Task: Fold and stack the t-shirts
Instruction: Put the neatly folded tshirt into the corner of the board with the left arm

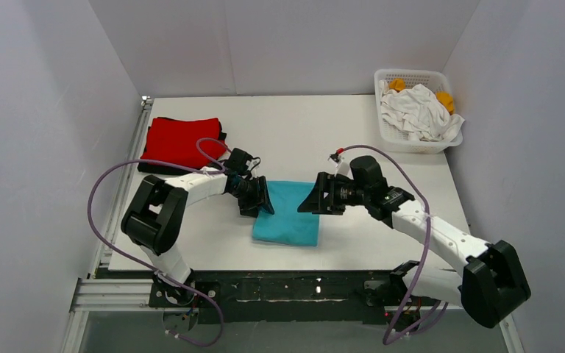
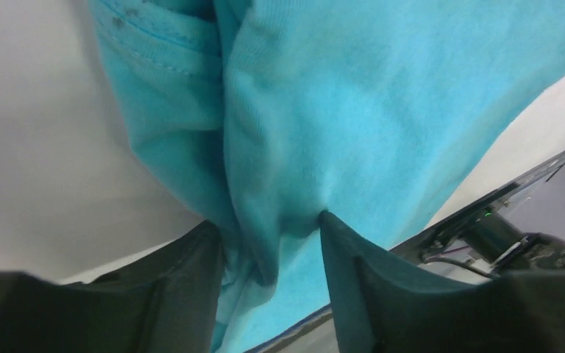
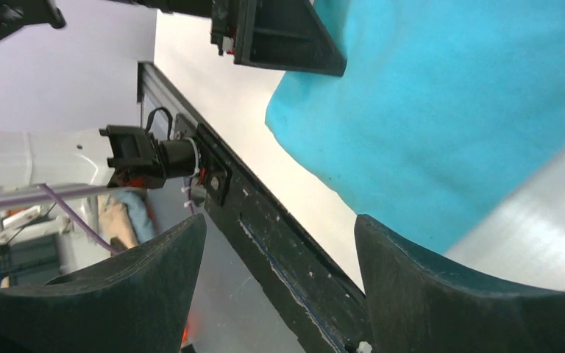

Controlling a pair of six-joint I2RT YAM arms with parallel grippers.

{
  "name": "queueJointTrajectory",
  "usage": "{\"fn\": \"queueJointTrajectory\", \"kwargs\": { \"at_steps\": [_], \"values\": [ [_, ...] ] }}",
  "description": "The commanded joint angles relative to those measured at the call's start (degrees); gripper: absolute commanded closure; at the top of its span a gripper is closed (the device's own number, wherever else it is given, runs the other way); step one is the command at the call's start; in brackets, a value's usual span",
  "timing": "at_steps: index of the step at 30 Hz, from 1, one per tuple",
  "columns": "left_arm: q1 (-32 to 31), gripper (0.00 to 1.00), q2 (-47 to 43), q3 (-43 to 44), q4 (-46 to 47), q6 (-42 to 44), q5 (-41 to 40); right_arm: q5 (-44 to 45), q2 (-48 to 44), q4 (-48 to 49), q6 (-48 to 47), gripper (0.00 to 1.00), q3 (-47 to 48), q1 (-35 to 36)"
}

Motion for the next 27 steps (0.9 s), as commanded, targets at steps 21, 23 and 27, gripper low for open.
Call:
{"fn": "queueJointTrajectory", "kwargs": {
  "at_steps": [21, 23, 27],
  "values": [
    [-4.2, 1.00, -0.6, 24.1, -29.2, 34.2, -36.8, 55.6, -22.1, -26.5, -4.8, 0.02, 0.8, -4.2],
    [-2.7, 1.00, -0.3, 26.3, -29.8, 36.3, -37.3, 56.0, -21.6, -26.2, -5.6, 0.02, 0.9, -4.3],
    [0.2, 1.00, 1.3, 29.7, -30.2, 43.0, -39.6, 56.9, -20.8, -26.3, -7.7, 0.02, 1.5, -4.5]
  ]
}}
